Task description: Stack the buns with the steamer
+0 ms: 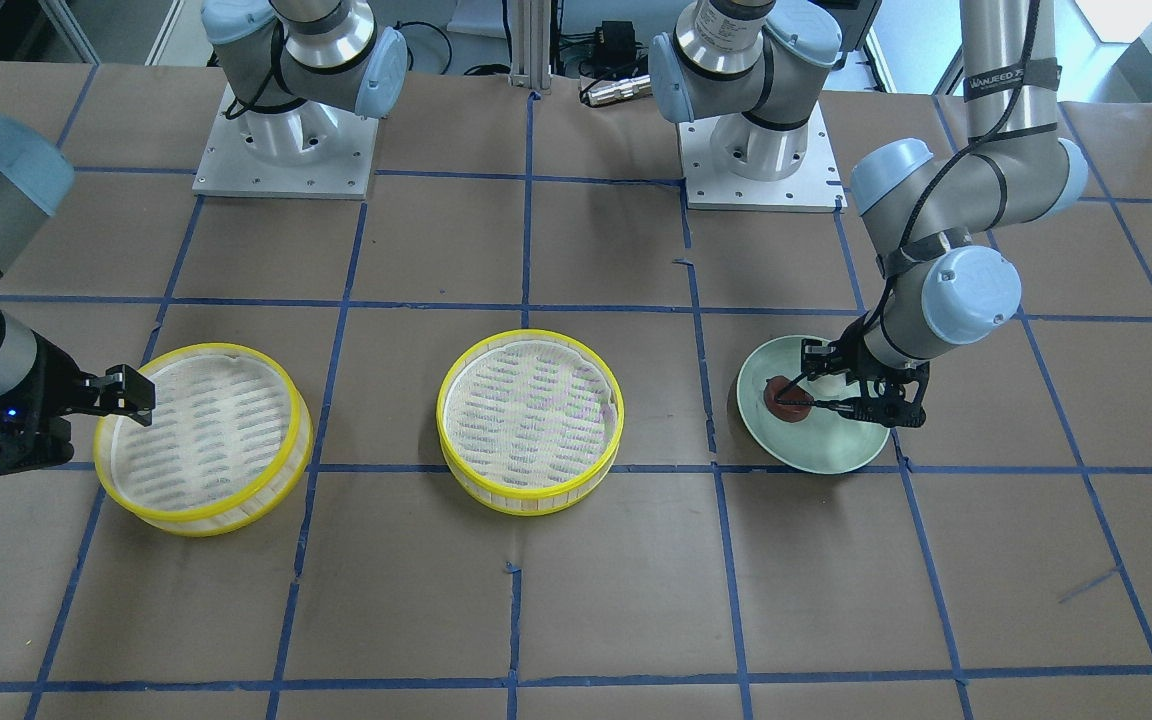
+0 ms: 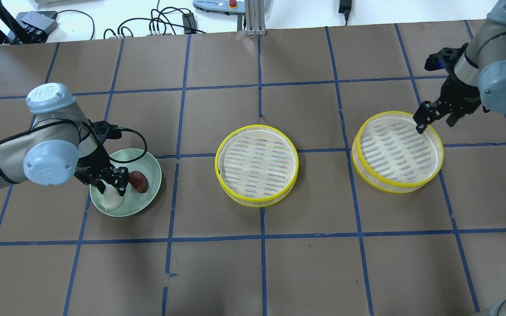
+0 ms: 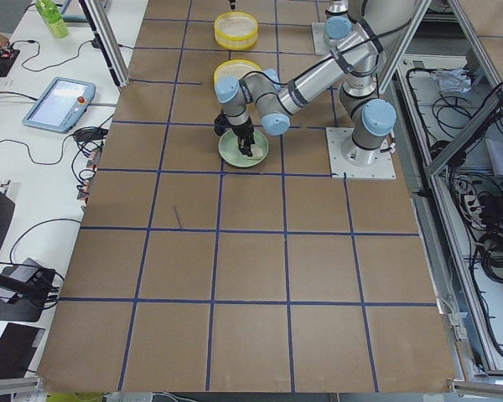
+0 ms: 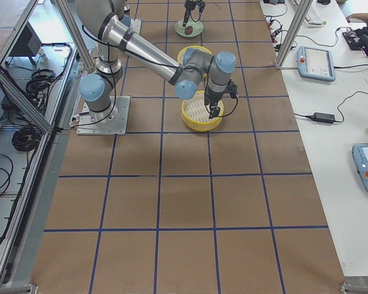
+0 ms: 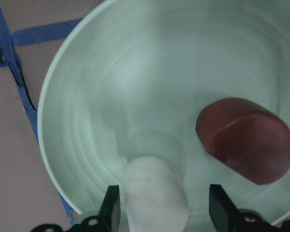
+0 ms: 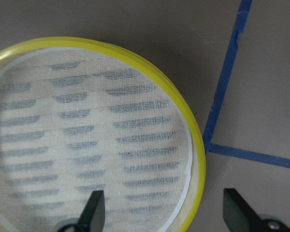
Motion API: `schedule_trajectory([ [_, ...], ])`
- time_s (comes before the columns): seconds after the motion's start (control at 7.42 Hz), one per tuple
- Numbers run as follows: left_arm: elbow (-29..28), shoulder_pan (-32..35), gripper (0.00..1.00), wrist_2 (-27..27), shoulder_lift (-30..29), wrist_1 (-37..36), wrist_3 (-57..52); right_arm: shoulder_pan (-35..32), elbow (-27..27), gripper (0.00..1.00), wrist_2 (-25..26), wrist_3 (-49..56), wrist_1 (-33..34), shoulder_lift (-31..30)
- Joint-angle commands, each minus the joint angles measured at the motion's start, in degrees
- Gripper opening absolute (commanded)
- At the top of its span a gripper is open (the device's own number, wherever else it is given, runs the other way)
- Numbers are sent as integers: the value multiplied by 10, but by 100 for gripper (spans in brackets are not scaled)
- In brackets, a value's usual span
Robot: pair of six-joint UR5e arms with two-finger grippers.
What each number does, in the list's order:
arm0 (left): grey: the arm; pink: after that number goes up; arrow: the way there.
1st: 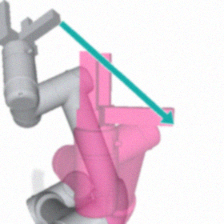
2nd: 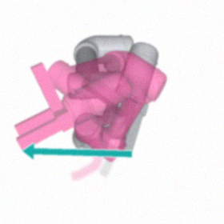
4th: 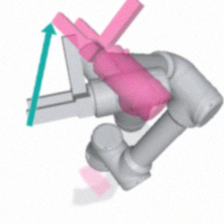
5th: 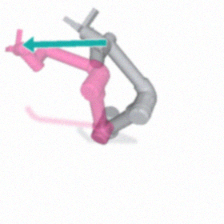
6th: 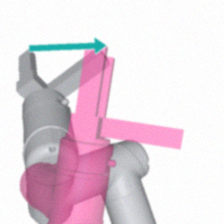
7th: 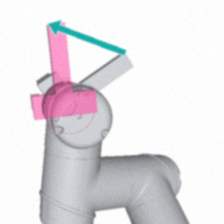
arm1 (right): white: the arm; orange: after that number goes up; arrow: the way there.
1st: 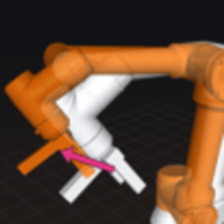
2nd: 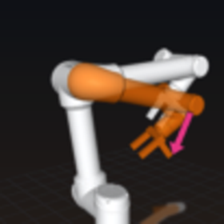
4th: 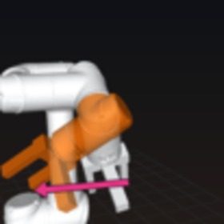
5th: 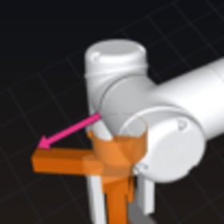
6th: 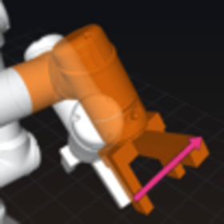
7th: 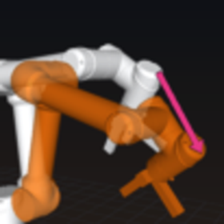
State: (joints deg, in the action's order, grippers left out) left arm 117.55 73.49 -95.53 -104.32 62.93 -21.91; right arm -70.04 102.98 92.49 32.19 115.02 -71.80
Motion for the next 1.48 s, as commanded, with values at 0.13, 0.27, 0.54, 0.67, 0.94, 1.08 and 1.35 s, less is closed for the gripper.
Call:
schedule_trajectory([
  [0.13,-7,8,2,0,30,3,37,31,12,68,6,7,24,27],
  [0.27,-10,22,2,2,66,17,75,31,12,43,8,6,24,30],
  [0.54,-65,119,3,50,100,108,236,31,12,15,7,6,24,31],
  [0.67,-109,190,4,82,84,121,326,31,12,10,9,4,24,31],
  [0.94,-158,289,6,159,4,20,450,31,-2,8,15,2,21,20],
  [1.08,-167,320,10,166,-24,-37,492,31,-32,8,29,2,11,18],
  [1.35,-159,328,100,163,-43,-48,488,29,-86,8,21,1,-65,2],
])
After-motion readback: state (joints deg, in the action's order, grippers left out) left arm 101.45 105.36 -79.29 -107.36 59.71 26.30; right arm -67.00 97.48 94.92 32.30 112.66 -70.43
